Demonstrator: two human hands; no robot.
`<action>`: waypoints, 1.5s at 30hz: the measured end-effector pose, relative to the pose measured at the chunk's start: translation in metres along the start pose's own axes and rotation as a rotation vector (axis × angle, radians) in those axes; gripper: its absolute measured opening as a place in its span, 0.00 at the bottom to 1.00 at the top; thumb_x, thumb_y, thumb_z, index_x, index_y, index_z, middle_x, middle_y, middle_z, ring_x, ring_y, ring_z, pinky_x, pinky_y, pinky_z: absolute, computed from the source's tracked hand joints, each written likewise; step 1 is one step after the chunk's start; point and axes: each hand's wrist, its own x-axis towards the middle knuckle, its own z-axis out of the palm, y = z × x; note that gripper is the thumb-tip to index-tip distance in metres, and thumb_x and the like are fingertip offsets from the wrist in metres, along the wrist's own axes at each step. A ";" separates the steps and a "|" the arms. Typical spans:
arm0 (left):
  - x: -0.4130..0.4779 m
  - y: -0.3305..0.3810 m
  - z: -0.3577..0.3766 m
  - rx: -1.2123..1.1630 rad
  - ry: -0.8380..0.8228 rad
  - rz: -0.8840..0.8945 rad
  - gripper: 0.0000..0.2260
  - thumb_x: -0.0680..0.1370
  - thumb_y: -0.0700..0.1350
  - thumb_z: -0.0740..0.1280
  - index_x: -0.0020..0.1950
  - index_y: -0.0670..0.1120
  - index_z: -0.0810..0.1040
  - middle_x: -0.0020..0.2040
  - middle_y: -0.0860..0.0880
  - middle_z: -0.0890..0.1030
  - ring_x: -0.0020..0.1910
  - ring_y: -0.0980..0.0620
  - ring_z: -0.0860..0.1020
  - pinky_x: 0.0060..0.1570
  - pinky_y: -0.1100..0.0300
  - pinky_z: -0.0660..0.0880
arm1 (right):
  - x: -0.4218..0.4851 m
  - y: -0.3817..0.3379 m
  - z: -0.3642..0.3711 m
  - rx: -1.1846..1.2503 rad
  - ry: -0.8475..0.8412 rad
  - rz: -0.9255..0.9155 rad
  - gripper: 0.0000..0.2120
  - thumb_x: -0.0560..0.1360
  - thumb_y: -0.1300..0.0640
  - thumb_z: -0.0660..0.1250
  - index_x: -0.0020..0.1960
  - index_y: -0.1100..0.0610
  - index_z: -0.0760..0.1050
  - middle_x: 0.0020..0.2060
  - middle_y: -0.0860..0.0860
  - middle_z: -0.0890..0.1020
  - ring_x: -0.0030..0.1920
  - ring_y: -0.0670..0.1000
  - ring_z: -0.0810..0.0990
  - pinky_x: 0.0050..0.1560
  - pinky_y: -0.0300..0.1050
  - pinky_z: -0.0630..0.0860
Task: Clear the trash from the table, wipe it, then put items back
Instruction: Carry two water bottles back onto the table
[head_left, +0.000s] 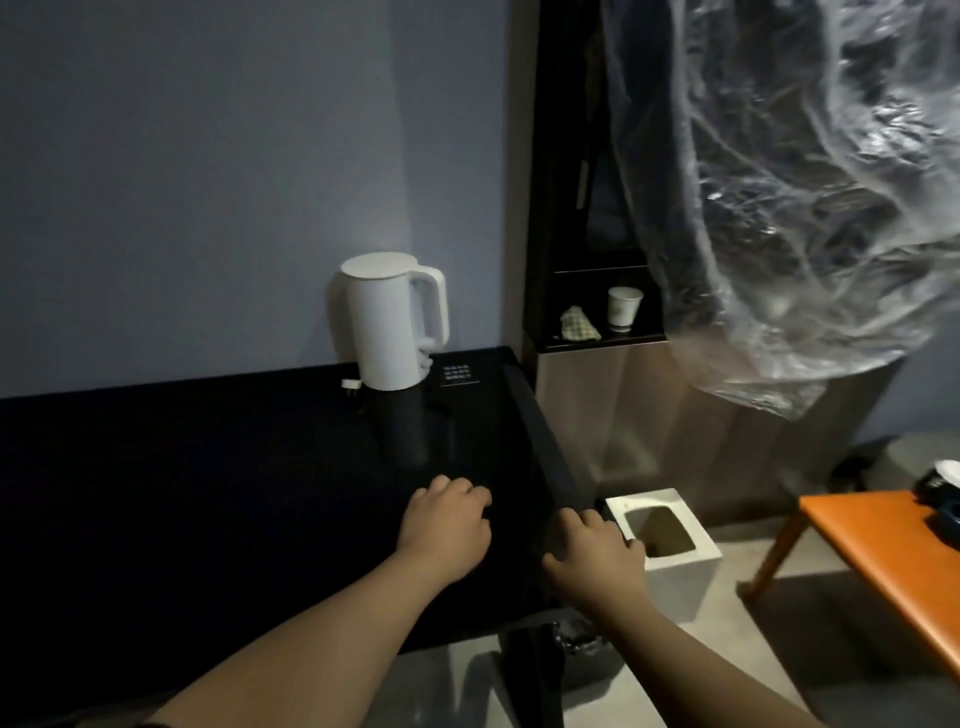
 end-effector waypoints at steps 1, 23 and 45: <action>0.001 0.016 0.004 -0.001 -0.001 0.021 0.17 0.81 0.49 0.56 0.70 0.51 0.68 0.67 0.52 0.71 0.66 0.49 0.66 0.66 0.55 0.64 | -0.003 0.015 -0.002 -0.003 0.001 0.006 0.16 0.75 0.47 0.58 0.61 0.50 0.66 0.59 0.50 0.72 0.63 0.54 0.69 0.60 0.54 0.64; 0.178 0.422 0.117 -0.017 -0.231 0.226 0.16 0.80 0.48 0.56 0.67 0.50 0.71 0.65 0.50 0.73 0.64 0.47 0.69 0.63 0.53 0.66 | 0.033 0.434 -0.111 0.044 -0.110 0.340 0.18 0.76 0.48 0.58 0.65 0.49 0.66 0.60 0.48 0.73 0.61 0.51 0.71 0.61 0.49 0.69; 0.461 0.559 0.186 -0.085 -0.493 0.424 0.16 0.80 0.47 0.56 0.66 0.49 0.71 0.64 0.49 0.73 0.63 0.47 0.70 0.61 0.53 0.69 | 0.237 0.626 -0.140 0.202 -0.257 0.743 0.19 0.77 0.49 0.58 0.67 0.49 0.66 0.64 0.49 0.71 0.64 0.52 0.69 0.62 0.48 0.67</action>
